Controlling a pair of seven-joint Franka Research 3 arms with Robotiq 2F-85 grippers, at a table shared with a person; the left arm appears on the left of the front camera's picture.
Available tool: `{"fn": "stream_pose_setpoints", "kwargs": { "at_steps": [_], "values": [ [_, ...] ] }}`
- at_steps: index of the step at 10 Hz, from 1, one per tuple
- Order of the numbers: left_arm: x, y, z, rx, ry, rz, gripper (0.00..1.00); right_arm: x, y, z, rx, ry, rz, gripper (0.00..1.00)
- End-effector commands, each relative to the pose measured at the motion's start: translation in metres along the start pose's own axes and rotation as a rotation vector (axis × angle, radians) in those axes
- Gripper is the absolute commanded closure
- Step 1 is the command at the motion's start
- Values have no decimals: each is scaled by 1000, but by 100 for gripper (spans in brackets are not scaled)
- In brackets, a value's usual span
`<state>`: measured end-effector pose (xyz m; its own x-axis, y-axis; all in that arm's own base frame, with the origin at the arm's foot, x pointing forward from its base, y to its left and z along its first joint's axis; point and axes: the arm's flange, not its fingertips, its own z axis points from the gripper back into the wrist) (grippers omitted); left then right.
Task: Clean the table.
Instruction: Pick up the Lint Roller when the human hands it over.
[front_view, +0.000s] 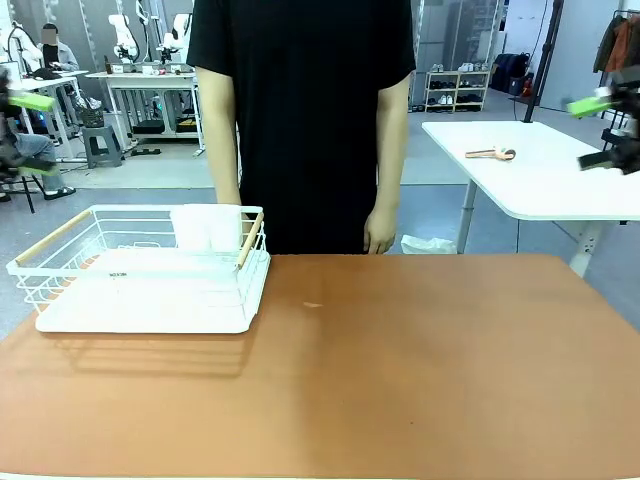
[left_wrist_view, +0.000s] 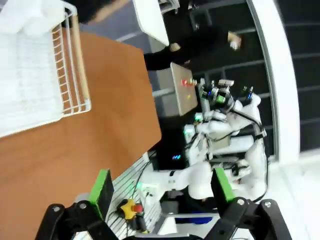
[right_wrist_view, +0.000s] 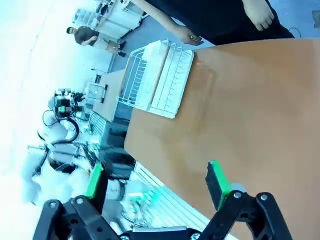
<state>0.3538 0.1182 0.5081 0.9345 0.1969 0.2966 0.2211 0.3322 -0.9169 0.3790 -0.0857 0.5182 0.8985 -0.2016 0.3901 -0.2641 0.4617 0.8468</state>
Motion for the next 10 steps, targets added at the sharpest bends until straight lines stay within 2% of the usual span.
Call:
{"fn": "stream_pose_setpoints", "kwargs": {
  "at_steps": [1, 4, 7, 8, 9, 10],
  "values": [
    [-20, 23, 52, -36, -81, 128, 0, -14, -37, 40, 5, -39, -118, 0],
    [-59, 54, 120, -37, -229, 206, 0, -31, -74, 88, -12, -107, -193, 0],
    [-64, 60, 125, -20, -261, 239, 0, -41, -102, 96, 0, -150, -244, 0],
    [-54, 56, 111, 52, -229, 222, 0, -42, -92, 104, -18, -134, -253, 0],
    [-70, 65, 136, -15, -273, 252, 0, -42, -92, 104, -18, -134, -253, 0],
    [-70, 65, 136, -15, -273, 252, 0, -42, -92, 104, -18, -134, -253, 0]
  ]
}}
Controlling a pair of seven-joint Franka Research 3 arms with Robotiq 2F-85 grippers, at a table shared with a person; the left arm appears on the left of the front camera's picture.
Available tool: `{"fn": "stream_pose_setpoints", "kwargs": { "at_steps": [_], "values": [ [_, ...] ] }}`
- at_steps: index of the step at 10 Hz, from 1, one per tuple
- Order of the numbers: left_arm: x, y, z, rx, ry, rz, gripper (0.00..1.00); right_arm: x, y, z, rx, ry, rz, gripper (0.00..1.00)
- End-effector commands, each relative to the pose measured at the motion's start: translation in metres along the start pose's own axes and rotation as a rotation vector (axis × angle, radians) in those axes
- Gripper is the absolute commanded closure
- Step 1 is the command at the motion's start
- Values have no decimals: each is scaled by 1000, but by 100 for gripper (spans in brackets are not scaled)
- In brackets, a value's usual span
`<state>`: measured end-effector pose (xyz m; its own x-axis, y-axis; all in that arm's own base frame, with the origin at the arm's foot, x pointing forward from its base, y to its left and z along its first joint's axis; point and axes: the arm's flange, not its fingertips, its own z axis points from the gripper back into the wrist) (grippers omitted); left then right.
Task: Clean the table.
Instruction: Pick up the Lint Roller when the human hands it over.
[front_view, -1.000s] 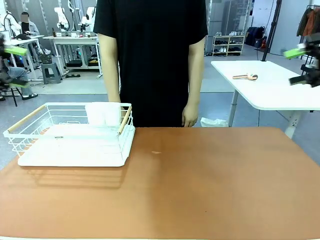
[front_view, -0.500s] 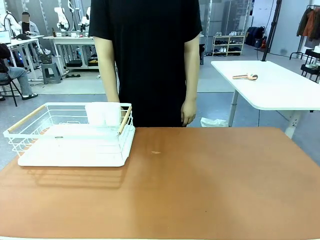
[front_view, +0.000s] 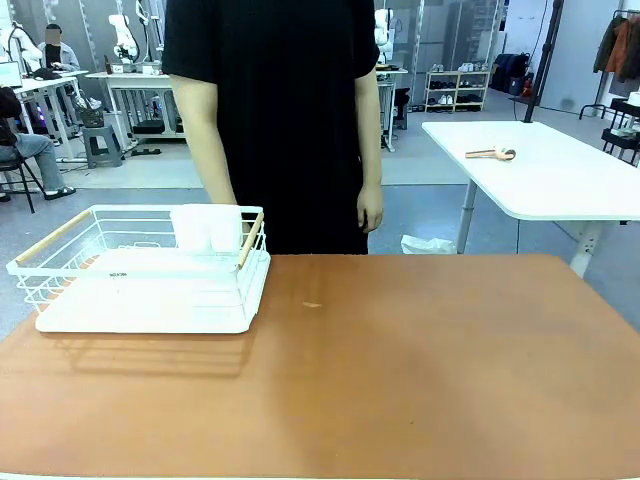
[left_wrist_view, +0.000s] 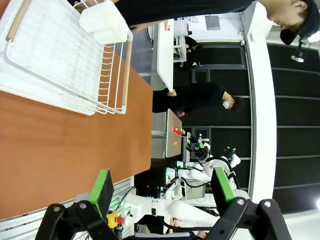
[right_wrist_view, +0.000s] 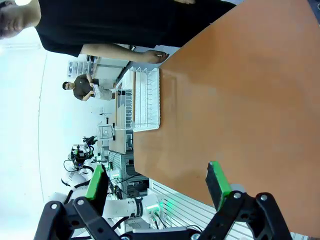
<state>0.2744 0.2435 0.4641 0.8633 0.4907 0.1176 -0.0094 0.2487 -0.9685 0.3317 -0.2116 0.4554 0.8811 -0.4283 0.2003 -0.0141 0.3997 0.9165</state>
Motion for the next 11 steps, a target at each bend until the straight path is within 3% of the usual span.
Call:
{"fn": "stream_pose_setpoints", "kwargs": {
  "at_steps": [1, 11],
  "values": [
    [-4, 2, 12, -22, -22, 3, 0, -2, 6, 2, 10, -1, 13, 0],
    [-4, 2, 12, -22, -22, 3, 0, -2, 6, 2, 10, -1, 13, 0]
  ]
}}
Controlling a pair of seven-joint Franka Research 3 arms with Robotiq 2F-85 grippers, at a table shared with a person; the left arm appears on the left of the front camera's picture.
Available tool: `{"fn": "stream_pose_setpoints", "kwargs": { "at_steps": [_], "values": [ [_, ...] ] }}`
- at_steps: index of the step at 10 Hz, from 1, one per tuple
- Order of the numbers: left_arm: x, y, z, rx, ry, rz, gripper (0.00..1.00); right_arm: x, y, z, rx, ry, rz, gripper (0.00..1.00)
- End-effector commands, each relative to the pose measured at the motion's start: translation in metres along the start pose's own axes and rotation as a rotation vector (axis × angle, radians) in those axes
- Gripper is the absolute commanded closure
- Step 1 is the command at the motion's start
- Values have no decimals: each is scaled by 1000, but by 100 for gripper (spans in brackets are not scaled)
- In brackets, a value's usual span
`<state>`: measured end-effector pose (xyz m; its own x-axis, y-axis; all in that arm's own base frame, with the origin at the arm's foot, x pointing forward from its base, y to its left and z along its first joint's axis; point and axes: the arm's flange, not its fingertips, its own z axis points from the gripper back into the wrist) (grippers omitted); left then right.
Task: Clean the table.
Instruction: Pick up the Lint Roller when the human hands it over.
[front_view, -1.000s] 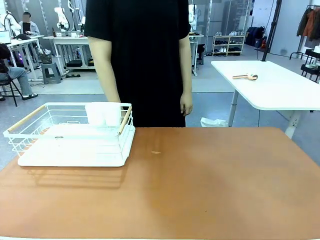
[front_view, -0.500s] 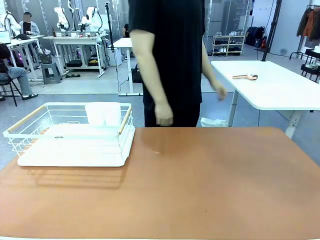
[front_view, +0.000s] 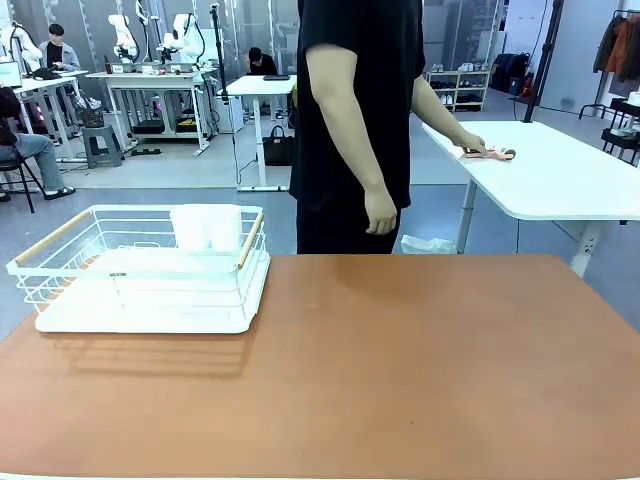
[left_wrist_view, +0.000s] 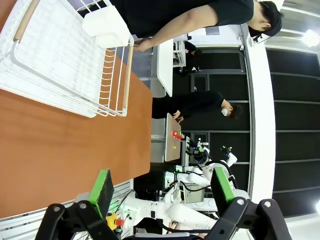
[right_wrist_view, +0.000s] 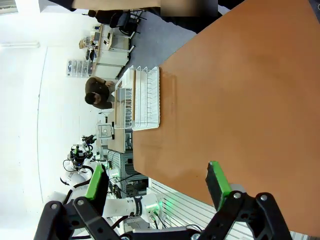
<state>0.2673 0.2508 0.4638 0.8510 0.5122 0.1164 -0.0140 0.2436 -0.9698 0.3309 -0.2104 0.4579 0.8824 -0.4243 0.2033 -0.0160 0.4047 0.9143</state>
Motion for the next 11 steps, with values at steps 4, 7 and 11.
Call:
{"fn": "stream_pose_setpoints", "kwargs": {
  "at_steps": [4, 7, 11],
  "values": [
    [-1, 0, 2, -20, 2, -4, 0, -1, 3, 2, 14, -4, 9, 0],
    [-1, 0, 2, -20, 2, -4, 0, -1, 3, 2, 14, -4, 9, 0],
    [-1, 0, 2, -20, 2, -4, 0, -1, 3, 2, 14, -4, 9, 0]
  ]
}}
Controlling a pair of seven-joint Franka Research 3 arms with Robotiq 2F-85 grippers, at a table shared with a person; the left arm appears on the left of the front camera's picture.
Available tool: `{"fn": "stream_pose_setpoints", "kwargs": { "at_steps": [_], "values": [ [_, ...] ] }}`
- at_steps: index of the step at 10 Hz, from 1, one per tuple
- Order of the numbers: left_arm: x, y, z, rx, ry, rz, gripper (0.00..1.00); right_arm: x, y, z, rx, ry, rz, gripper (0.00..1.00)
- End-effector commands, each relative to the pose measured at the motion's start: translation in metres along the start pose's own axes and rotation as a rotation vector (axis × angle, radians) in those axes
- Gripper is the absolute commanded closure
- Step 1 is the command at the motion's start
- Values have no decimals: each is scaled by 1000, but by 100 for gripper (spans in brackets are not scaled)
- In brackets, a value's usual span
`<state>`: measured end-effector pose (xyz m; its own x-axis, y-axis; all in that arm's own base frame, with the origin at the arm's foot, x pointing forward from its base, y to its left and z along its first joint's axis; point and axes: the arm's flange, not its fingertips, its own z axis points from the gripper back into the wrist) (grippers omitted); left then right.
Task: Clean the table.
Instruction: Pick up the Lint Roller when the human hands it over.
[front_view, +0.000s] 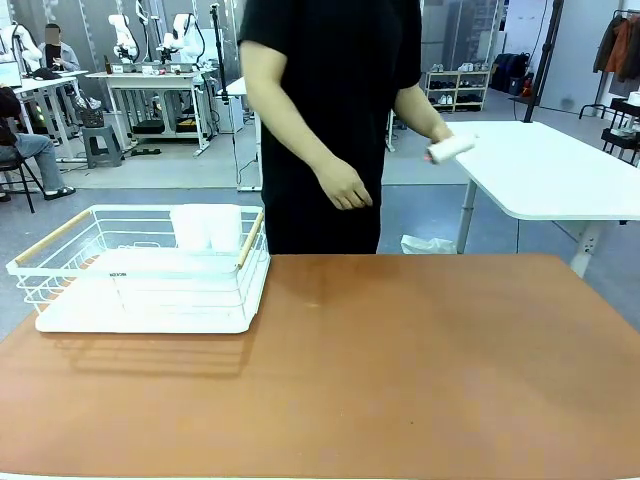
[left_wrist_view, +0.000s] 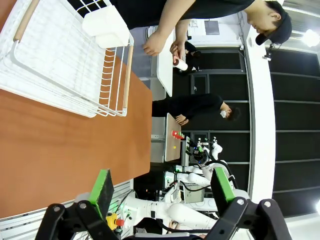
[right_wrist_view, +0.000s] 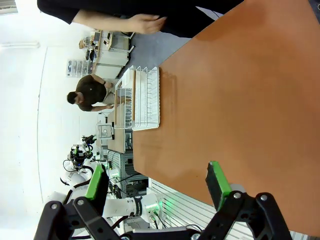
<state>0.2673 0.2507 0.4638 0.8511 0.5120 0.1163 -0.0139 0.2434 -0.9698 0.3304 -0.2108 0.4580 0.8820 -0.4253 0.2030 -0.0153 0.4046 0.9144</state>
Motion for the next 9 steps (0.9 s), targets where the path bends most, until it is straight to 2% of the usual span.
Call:
{"fn": "stream_pose_setpoints", "kwargs": {
  "at_steps": [1, 9],
  "values": [
    [-1, 0, 2, -20, 1, -4, 0, -1, 3, 1, 14, -3, 10, 0],
    [-1, 0, 2, -20, 1, -4, 0, -1, 3, 1, 14, -3, 10, 0]
  ]
}}
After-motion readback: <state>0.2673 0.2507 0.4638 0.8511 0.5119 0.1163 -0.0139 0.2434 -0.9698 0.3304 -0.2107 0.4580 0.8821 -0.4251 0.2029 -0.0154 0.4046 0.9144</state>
